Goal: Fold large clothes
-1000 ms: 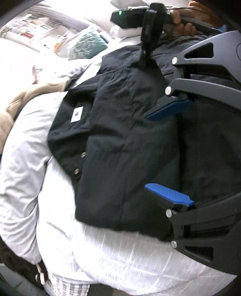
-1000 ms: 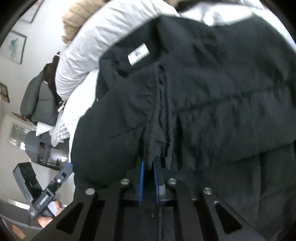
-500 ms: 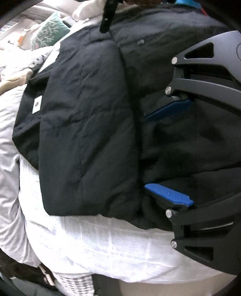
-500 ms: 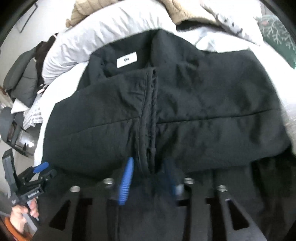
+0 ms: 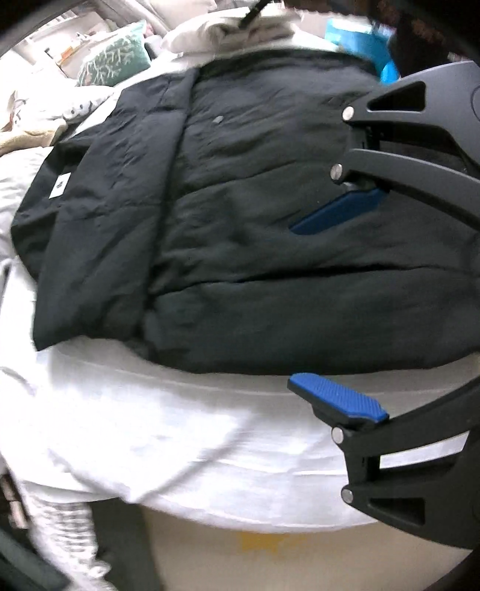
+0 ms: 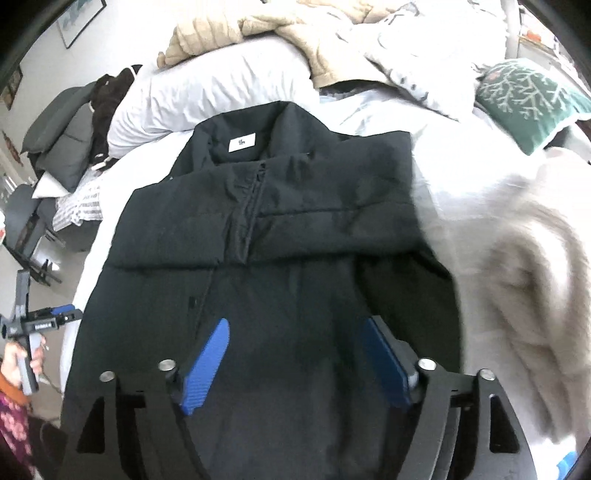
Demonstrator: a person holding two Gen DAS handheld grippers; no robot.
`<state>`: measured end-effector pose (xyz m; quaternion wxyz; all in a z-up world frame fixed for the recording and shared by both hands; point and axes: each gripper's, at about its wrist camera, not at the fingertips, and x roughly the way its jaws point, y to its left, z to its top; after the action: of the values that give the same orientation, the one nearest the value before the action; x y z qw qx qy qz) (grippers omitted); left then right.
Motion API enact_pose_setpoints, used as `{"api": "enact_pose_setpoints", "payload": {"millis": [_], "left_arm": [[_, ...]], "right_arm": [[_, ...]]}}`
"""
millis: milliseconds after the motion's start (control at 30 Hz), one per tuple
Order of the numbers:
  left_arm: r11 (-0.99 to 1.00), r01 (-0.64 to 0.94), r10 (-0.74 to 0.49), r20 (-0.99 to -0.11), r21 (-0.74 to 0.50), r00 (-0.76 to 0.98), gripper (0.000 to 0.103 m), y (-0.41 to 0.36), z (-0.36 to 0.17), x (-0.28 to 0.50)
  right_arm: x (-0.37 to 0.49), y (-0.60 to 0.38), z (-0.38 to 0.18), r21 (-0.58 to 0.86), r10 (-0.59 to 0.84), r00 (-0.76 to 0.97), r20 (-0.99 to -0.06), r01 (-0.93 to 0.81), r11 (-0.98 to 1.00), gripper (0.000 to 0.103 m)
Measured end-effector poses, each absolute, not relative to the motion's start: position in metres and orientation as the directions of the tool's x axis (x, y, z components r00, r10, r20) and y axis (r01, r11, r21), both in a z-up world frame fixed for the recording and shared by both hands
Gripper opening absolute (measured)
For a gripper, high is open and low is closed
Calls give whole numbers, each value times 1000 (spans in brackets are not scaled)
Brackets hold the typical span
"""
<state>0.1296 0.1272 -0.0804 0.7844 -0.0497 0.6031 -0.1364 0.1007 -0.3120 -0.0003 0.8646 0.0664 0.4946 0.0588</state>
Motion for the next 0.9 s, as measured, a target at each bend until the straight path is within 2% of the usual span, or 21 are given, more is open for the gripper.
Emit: {"api": "enact_pose_setpoints", "payload": {"millis": [333, 533, 733, 900], "left_arm": [[910, 148, -400, -915, -388, 60, 78, 166, -79, 85], [890, 163, -429, -903, -426, -19, 78, 176, -96, 67], [824, 192, -513, -845, -534, -150, 78, 171, -122, 49], [827, 222, -465, -850, -517, -250, 78, 159, -147, 36]], "right_arm": [[7, -382, -22, 197, 180, 339, -923, 16, 980, 83], [-17, -403, -52, 297, 282, 240, -929, 27, 954, 83], [-25, -421, -75, 403, 383, 197, -903, 77, 912, 83], [-32, -425, -98, 446, 427, 161, -890, 115, 888, 83]]}}
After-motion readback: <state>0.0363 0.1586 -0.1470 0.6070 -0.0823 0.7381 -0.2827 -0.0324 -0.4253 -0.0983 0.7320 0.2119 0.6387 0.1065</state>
